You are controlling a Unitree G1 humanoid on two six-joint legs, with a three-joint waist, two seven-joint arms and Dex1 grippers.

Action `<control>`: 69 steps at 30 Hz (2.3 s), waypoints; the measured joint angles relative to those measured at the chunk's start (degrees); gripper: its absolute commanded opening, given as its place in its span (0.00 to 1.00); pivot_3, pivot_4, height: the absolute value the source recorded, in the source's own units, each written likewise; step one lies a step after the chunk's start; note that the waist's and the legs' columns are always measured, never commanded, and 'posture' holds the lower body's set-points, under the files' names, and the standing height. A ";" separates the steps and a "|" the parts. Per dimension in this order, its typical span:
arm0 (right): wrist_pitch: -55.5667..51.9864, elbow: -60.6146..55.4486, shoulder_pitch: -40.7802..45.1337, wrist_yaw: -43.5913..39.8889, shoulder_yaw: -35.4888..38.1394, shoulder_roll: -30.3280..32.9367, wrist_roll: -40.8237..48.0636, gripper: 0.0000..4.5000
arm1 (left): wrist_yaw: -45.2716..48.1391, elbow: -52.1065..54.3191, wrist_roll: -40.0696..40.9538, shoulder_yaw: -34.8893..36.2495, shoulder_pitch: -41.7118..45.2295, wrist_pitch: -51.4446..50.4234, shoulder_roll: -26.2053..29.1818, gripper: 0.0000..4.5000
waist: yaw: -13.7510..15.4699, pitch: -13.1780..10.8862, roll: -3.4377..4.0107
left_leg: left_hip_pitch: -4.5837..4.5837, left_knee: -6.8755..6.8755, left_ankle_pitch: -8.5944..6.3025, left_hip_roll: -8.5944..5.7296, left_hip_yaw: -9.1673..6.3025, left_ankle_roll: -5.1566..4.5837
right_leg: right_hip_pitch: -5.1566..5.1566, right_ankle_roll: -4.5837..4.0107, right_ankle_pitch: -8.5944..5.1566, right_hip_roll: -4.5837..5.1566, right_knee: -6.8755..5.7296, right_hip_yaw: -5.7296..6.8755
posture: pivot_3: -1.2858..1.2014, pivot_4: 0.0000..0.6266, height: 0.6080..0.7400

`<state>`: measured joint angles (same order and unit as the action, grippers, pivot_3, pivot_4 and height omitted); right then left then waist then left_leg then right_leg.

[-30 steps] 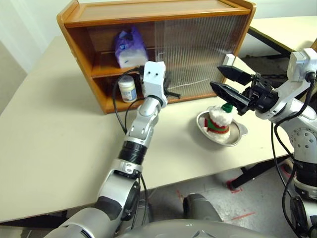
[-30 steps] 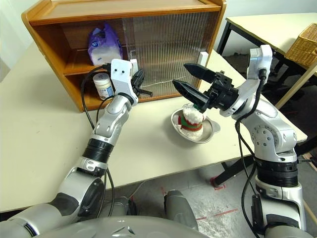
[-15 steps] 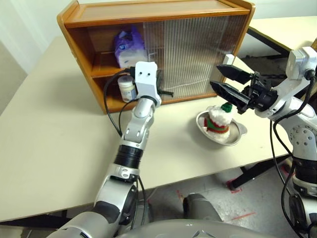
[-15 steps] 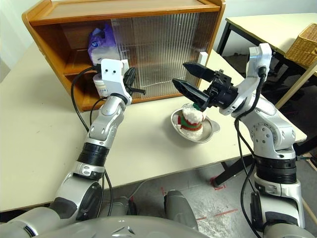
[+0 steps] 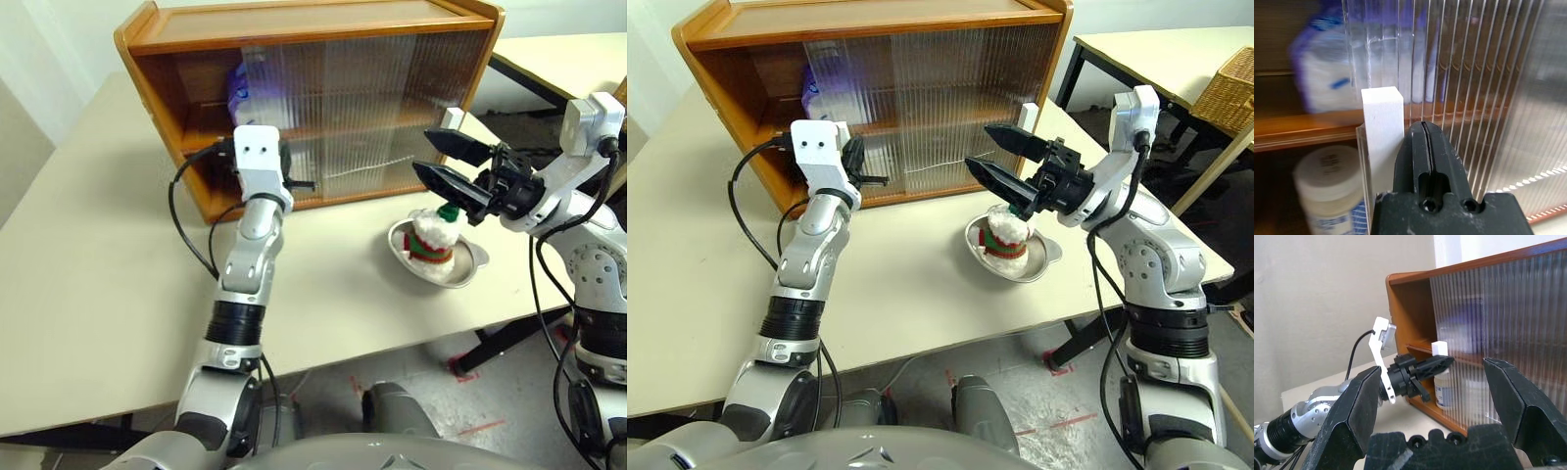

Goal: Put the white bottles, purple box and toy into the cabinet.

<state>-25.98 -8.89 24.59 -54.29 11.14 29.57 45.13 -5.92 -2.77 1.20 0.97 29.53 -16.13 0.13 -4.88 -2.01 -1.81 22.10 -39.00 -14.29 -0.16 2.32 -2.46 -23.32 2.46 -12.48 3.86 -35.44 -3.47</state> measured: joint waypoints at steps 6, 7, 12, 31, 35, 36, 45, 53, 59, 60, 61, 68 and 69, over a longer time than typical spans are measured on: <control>0.08 1.17 1.44 -0.92 -1.38 -0.46 -0.20 1.00 | -1.21 3.35 -0.22 0.85 -2.01 -2.12 1.15 0.01 | 0.91 0.00 0.00 | -0.02 0.00 0.00 0.00 0.00 0.00 | -0.01 -0.02 0.01 -0.01 0.00 0.00 | 0.51 0.00 1.00; 0.15 1.48 1.54 -1.06 -1.39 -0.49 -0.31 1.00 | -1.39 4.36 -0.35 1.21 -2.60 -2.39 1.38 0.01 | 1.16 0.00 0.00 | -0.02 0.00 0.00 0.01 0.00 0.00 | -0.01 -0.03 0.02 -0.01 0.00 0.00 | 0.51 0.00 1.00; 0.29 2.51 2.12 -1.45 -1.58 -1.19 -0.97 1.00 | -3.04 7.28 -1.23 2.53 -5.18 -3.91 1.67 0.01 | 2.84 0.00 -0.01 | 0.00 0.00 0.00 -0.01 0.01 0.00 | -0.01 -0.07 0.04 0.02 0.01 0.00 | 0.52 0.00 1.00; 0.39 3.67 3.00 -2.41 -1.69 -1.97 -1.43 1.00 | -6.57 7.03 -1.85 6.19 -5.46 -4.17 3.53 0.01 | 3.00 0.00 -0.01 | 0.01 0.00 0.00 0.00 0.01 0.00 | -0.02 -0.12 0.07 0.03 0.01 0.03 | 0.52 0.00 1.00; 0.42 3.82 3.00 -2.42 -1.69 -2.06 -1.44 1.00 | -7.22 6.69 -2.01 6.23 -5.20 -4.17 3.53 0.01 | 2.92 0.00 -0.01 | 0.00 0.00 0.00 0.00 0.01 0.00 | -0.02 -0.12 0.07 0.03 0.01 0.03 | 0.52 0.00 1.00; 0.44 3.95 3.02 -2.42 -1.69 -2.08 -1.44 1.00 | -7.46 6.56 -2.11 6.23 -5.10 -4.17 3.53 0.01 | 2.88 0.00 -0.01 | 0.00 0.00 0.00 0.00 0.01 0.00 | -0.02 -0.12 0.07 0.03 0.01 0.03 | 0.52 0.00 1.00; 0.89 4.37 3.30 -2.39 -1.62 -2.07 -2.16 1.00 | -6.99 6.01 -2.37 5.93 -4.70 -3.15 3.53 0.01 | 2.82 0.00 -0.01 | 0.00 0.00 0.00 0.02 0.02 0.00 | -0.05 -0.14 0.08 0.01 0.01 0.05 | 0.51 0.00 1.00; 1.27 4.36 3.29 -2.04 -1.52 -1.91 -2.17 1.00 | 7.82 8.27 6.00 1.97 -4.77 2.67 1.58 0.01 | 2.88 0.00 -0.01 | 0.11 0.00 0.00 -0.01 0.06 0.00 | -0.04 -0.25 0.12 0.08 0.14 0.05 | 0.50 0.00 1.00; 1.48 4.35 3.16 -1.24 -1.40 -1.83 -2.24 1.00 | 26.02 5.96 14.69 -1.15 -1.94 8.95 3.13 0.01 | 2.68 0.00 -0.01 | 0.09 0.00 0.00 0.03 0.08 0.00 | -0.06 -0.32 -0.01 -0.01 0.12 0.08 | 0.49 0.00 1.00; 1.58 4.34 3.13 -1.00 -1.41 -1.82 -2.48 1.00 | 29.68 4.08 16.10 -1.15 -0.10 10.76 3.61 0.04 | 2.68 0.00 -0.01 | 0.10 0.00 0.00 0.02 0.08 0.00 | -0.06 -0.29 -0.04 -0.03 0.12 0.10 | 0.49 0.00 1.00; 1.61 4.32 3.10 -0.83 -1.42 -1.81 -2.64 1.00 | 32.03 2.94 16.90 -1.19 1.29 11.81 4.04 0.09 | 2.67 -0.01 -0.01 | 0.09 0.00 0.00 -0.01 0.08 -0.01 | -0.05 -0.31 -0.06 -0.03 0.12 0.10 | 0.49 0.00 1.00; 1.82 4.21 1.87 2.32 -0.75 0.37 -5.08 1.00 | 51.76 -3.58 27.67 -0.07 7.74 7.34 11.45 0.65 | 1.33 0.00 0.00 | 0.07 0.00 0.13 0.04 0.10 -0.23 | -0.05 -0.18 -0.14 -0.06 0.09 0.07 | 0.48 0.00 1.00; 1.82 4.36 1.75 3.57 -0.65 0.91 -6.06 1.00 | 53.61 -3.58 29.20 0.52 8.11 5.61 12.64 0.73 | 1.08 -0.01 0.01 | 0.08 0.00 0.14 0.05 0.10 -0.24 | -0.05 -0.14 -0.17 -0.05 0.08 0.06 | 0.47 0.00 1.00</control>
<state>-24.16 -4.53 26.34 -50.71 10.49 30.48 39.07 47.69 -6.36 30.40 1.49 37.64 -10.52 12.77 -3.79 -2.01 -1.80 22.18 -39.00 -14.15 -0.10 2.42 -2.70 -23.38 2.32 -12.65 3.81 -35.36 -3.41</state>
